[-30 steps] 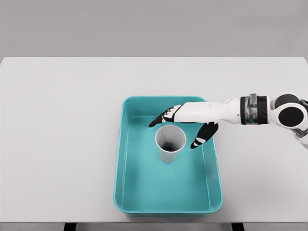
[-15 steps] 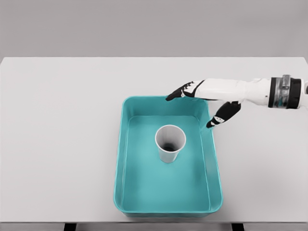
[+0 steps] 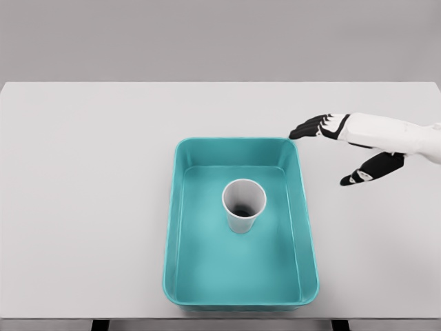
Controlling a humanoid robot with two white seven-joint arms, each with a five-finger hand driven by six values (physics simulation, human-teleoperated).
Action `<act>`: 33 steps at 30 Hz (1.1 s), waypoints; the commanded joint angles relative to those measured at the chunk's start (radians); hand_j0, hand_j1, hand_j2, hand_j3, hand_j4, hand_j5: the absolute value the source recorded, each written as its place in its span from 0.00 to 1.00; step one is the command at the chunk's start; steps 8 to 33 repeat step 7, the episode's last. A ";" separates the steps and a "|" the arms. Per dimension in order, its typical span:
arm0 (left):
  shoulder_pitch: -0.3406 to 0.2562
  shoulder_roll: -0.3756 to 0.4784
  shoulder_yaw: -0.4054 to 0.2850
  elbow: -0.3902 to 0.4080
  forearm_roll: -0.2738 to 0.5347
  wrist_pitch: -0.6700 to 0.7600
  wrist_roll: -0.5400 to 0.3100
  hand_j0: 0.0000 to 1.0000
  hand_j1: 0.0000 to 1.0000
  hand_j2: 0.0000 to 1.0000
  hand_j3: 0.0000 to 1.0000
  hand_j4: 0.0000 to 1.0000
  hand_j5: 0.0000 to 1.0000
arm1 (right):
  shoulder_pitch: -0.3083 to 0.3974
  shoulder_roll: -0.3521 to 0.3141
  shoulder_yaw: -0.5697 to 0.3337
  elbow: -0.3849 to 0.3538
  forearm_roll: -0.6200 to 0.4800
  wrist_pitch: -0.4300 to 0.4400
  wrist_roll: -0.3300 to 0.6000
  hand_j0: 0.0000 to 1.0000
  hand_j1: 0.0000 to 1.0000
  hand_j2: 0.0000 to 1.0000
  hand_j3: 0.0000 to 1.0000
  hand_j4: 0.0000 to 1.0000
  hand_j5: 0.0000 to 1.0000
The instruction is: Put the paper cup into the basket with your right arm
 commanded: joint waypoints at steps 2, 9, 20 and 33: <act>0.000 0.000 0.000 0.000 0.000 0.000 0.000 1.00 1.00 1.00 1.00 1.00 1.00 | 0.002 -0.004 -0.017 0.000 -0.007 -0.010 0.000 0.99 0.99 0.99 0.99 0.99 0.99; 0.000 0.000 -0.002 0.000 0.006 0.000 -0.002 1.00 1.00 1.00 1.00 1.00 1.00 | 0.005 0.006 -0.020 0.000 -0.005 -0.010 0.000 1.00 1.00 1.00 1.00 1.00 1.00; 0.000 0.000 -0.002 0.000 0.006 0.000 -0.002 1.00 1.00 1.00 1.00 1.00 1.00 | 0.005 0.006 -0.020 0.000 -0.005 -0.010 0.000 1.00 1.00 1.00 1.00 1.00 1.00; 0.000 0.000 -0.002 0.000 0.006 0.000 -0.002 1.00 1.00 1.00 1.00 1.00 1.00 | 0.005 0.006 -0.020 0.000 -0.005 -0.010 0.000 1.00 1.00 1.00 1.00 1.00 1.00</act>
